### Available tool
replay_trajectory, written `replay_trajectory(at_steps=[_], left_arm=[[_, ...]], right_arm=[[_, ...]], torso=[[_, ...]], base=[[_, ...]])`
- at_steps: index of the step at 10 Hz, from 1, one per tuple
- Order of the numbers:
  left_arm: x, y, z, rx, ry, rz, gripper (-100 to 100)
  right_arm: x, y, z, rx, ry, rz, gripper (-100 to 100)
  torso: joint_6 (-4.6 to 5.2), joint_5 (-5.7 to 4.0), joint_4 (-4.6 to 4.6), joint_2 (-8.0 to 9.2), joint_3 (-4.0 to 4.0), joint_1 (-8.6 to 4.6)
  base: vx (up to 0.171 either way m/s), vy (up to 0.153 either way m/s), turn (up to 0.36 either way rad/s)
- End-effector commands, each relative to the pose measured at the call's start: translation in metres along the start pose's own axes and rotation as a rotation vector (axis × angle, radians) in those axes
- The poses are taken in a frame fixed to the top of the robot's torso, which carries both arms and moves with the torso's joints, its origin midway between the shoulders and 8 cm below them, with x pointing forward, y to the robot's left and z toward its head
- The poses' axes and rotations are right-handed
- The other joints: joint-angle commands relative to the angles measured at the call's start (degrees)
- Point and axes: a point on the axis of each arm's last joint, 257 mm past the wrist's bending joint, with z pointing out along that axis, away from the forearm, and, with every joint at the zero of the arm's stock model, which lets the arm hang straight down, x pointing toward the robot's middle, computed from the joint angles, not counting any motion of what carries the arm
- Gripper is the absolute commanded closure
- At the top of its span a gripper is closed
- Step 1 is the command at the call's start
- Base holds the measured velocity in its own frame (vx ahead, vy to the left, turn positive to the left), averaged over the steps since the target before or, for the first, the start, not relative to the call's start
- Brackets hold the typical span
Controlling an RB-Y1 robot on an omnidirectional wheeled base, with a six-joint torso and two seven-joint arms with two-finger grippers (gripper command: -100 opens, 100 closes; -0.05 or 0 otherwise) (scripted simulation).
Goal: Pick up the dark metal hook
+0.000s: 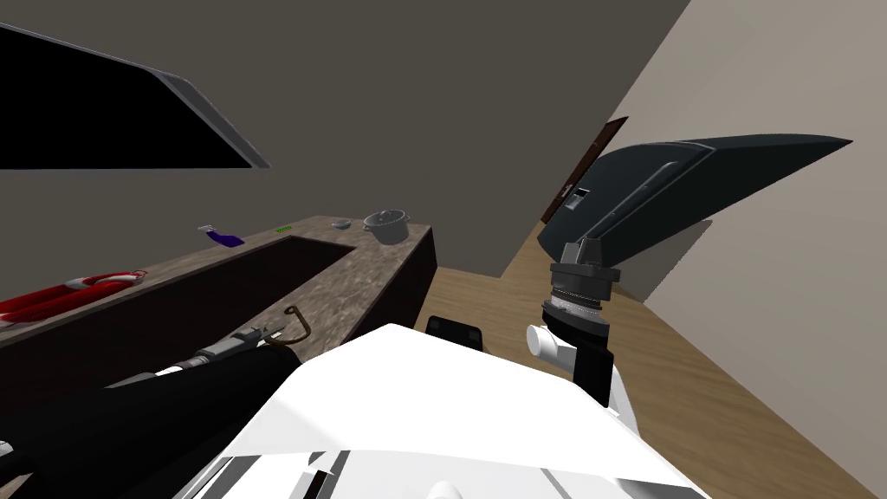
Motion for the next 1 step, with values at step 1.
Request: replay_trajectory(at_steps=[1], left_arm=[[0.0000,0.0000,0.0000,0.000,0.000,0.000,0]], right_arm=[[0.0000,0.0000,0.0000,0.000,0.000,0.000,0]], torso=[[0.00,0.00,0.00,0.00,0.00,0.00]], base=[[0.000,0.000,0.000]])
